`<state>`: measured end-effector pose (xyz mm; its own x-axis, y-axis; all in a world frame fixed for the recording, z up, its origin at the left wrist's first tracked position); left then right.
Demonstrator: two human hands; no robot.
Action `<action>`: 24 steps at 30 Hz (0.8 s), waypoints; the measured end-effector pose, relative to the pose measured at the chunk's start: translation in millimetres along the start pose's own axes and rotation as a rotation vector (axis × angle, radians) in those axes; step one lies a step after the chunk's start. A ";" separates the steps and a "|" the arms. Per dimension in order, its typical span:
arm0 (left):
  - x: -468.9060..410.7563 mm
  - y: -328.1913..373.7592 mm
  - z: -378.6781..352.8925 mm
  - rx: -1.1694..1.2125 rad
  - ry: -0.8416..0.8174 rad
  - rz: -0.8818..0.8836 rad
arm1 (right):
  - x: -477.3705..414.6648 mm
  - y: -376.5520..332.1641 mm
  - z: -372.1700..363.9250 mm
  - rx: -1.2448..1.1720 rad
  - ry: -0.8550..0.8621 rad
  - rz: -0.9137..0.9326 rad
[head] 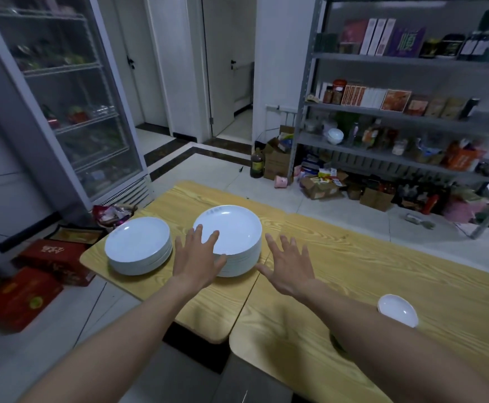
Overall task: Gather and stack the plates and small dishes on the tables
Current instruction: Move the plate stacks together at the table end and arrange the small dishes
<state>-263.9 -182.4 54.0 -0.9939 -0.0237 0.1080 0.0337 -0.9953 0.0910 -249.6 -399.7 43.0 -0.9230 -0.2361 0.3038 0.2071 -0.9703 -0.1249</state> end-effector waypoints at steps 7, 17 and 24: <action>-34.5 -31.7 -8.9 0.382 -0.065 0.000 | -34.7 -16.7 -11.3 -0.353 -0.048 0.012; -124.6 -64.6 -50.7 0.833 -0.088 0.154 | -120.5 -3.4 -25.8 -0.915 -0.123 -0.001; -162.1 -81.3 -76.5 1.012 -0.204 0.150 | -157.5 0.0 -35.4 -1.038 -0.158 -0.002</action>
<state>-113.6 -104.9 -46.6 -0.9387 -0.0308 0.3434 0.3215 -0.4372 0.8399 -115.7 -360.7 -38.3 -0.8545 -0.3118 0.4154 -0.2429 -0.4669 -0.8503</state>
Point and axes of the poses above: each hand's wrist, its own x-axis away from the middle knuckle, its own z-axis out of the back of the hand, y = z × x, the point moved 1 cm from there along -x, towards the middle knuckle, and after that the axes turned 12 degrees about -y, right-handed, at the moved point
